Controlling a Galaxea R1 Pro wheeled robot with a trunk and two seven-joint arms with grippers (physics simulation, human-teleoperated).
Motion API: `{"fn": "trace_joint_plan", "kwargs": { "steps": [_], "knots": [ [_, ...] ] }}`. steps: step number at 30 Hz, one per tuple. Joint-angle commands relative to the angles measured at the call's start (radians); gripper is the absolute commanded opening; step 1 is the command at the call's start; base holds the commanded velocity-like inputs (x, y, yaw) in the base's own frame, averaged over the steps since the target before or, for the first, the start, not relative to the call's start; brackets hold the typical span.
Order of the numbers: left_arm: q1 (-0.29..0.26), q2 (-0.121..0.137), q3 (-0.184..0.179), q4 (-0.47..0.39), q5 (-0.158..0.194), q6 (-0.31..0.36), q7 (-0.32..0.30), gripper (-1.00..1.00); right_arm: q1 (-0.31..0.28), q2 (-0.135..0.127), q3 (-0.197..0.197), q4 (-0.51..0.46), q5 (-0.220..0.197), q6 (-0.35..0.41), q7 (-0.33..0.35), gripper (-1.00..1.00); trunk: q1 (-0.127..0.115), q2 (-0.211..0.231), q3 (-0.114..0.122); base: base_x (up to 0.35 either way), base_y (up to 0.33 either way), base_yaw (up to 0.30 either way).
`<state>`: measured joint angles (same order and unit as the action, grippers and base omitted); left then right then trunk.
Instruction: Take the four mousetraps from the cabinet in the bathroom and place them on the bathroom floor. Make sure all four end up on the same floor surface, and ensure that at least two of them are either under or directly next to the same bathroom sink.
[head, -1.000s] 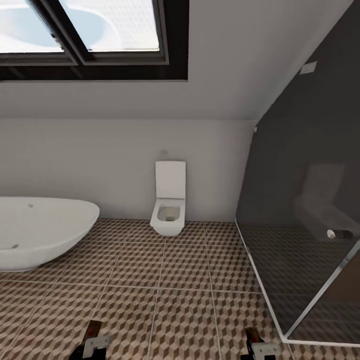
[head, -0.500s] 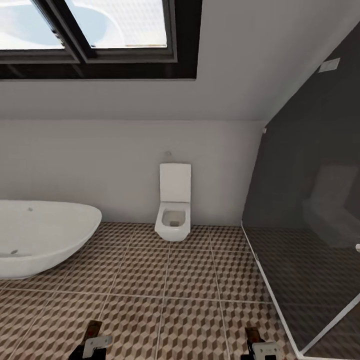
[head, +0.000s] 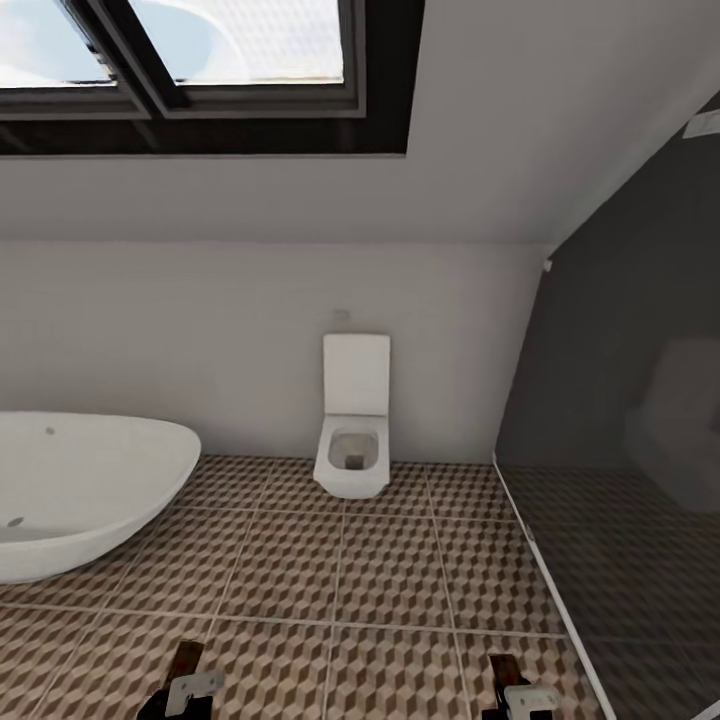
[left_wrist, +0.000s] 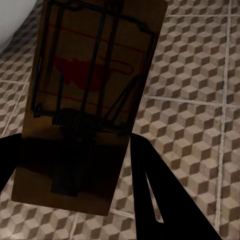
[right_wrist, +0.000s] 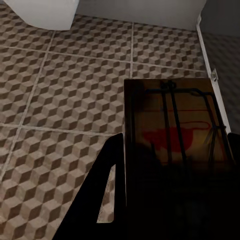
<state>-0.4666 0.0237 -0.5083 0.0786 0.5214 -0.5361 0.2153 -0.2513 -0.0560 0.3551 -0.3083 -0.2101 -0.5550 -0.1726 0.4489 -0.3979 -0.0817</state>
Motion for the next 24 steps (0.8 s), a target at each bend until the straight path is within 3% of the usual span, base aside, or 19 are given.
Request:
{"fn": "trace_joint_plan", "kwargs": {
  "steps": [1,6,15,17,20,21,22,24],
  "knots": [
    [-0.001,-0.001,-0.009,0.003,-0.001,-0.002,0.004,-1.00,-0.001,-0.001,0.008,0.000,-0.009,-0.003,-0.002,-1.00,0.001,-0.002,-0.002,0.266,0.163,0.000],
    [-0.001,0.000,-0.009,0.003,-0.001,-0.002,0.004,-1.00,-0.001,-0.002,0.008,0.000,-0.009,-0.003,-0.002,-1.00,0.001,-0.002,-0.002,0.215,0.145,0.000],
    [-0.001,-0.002,-0.007,-0.001,-0.003,0.024,0.010,-1.00,-0.002,0.000,0.006,-0.005,-0.009,0.006,-0.003,-1.00,0.001,-0.002,-0.002,0.009,0.005,0.000],
    [0.000,-0.002,-0.006,-0.007,-0.003,0.085,0.010,-1.00,-0.002,0.001,0.006,-0.014,-0.008,0.021,-0.005,-1.00,0.001,-0.002,-0.002,0.000,0.000,0.000],
    [0.000,0.003,-0.005,-0.063,-0.004,0.255,0.006,-1.00,-0.003,0.006,0.005,-0.056,-0.007,0.101,-0.013,-1.00,0.001,-0.002,-0.002,0.000,0.000,0.000],
    [0.000,0.011,-0.004,-0.114,-0.004,0.332,0.005,-1.00,-0.004,0.008,0.005,-0.088,-0.007,0.156,-0.021,-1.00,0.001,-0.002,-0.002,0.000,0.000,0.000],
    [0.000,0.033,-0.003,-0.216,-0.005,0.441,0.006,-1.00,-0.004,0.010,0.005,-0.158,-0.006,0.254,-0.034,-1.00,0.001,-0.002,-0.002,0.000,0.000,0.000],
    [0.000,0.059,-0.003,-0.341,-0.005,0.533,0.008,-1.00,-0.005,0.011,0.005,-0.254,-0.005,0.355,-0.049,-1.00,0.001,-0.002,-0.002,0.000,0.000,0.000]
  ]
}}
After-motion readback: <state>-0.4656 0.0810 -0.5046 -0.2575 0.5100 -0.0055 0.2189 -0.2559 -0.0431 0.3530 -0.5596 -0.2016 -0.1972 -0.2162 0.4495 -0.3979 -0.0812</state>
